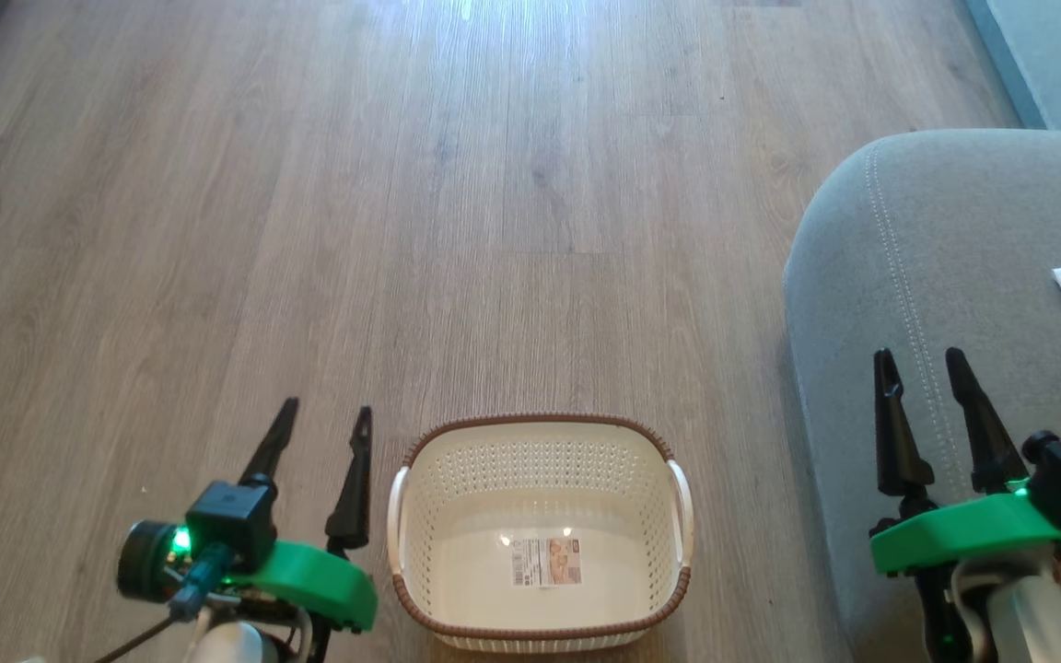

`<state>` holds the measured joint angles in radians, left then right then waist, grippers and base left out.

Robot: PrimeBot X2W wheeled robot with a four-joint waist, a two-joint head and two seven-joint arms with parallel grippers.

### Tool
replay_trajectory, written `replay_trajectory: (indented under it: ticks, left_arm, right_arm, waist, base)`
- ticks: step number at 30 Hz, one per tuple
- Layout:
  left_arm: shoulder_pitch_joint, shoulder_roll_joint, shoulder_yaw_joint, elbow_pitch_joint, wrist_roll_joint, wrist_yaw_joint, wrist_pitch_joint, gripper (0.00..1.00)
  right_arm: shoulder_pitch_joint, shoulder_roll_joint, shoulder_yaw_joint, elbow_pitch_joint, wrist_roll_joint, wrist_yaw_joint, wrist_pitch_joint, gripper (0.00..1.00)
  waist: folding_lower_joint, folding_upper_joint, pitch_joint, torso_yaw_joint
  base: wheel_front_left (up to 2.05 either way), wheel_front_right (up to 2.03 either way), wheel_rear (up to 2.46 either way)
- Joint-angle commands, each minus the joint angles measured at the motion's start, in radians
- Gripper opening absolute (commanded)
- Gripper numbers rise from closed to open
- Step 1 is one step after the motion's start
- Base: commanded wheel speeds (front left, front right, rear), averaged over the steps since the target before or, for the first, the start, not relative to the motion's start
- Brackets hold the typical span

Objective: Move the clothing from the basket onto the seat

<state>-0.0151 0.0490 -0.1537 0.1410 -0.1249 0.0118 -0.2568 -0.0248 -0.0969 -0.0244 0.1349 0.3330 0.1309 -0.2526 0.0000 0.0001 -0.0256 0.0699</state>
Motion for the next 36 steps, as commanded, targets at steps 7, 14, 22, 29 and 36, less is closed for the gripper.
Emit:
replay_trajectory:
  ticks: [7, 14, 22, 29, 36]
  left_arm:
    - [-0.042, 0.001, 0.017, -0.008, -0.014, -0.011, -0.005, 1.00]
    - [-0.045, 0.001, 0.025, -0.007, -0.034, -0.031, -0.005, 1.00]
    - [-0.045, 0.001, 0.031, -0.003, -0.046, -0.039, -0.005, 1.00]
    - [-0.043, 0.001, 0.031, 0.009, -0.058, -0.047, -0.005, 1.00]
    - [-0.042, 0.001, 0.041, 0.018, -0.077, -0.056, -0.005, 1.00]
  right_arm:
    - [-0.004, 0.019, 0.020, -0.026, -0.029, 0.000, -0.009, 1.00]
    - [-0.007, 0.027, 0.019, -0.022, -0.035, 0.000, -0.009, 1.00]
    - [-0.009, 0.031, 0.020, -0.012, -0.038, 0.000, -0.009, 1.00]
    - [-0.012, 0.033, 0.018, -0.003, -0.039, 0.000, -0.009, 1.00]
    - [-0.013, 0.034, 0.016, 0.000, -0.038, 0.000, -0.009, 1.00]
  waist:
    - [0.0000, -0.0001, 0.005, 0.000]
    - [0.0000, -0.0001, 0.009, 0.001]
    - [0.0000, -0.0001, 0.007, 0.002]
    - [0.0000, -0.0001, 0.003, -0.001]
    - [0.0000, -0.0001, 0.000, -0.005]
  base:
    - [0.00, 0.00, 0.00]
    - [0.00, 0.00, 0.00]
    - [0.00, 0.00, 0.00]
    - [0.00, 0.00, 0.00]
    - [0.00, 0.00, 0.00]
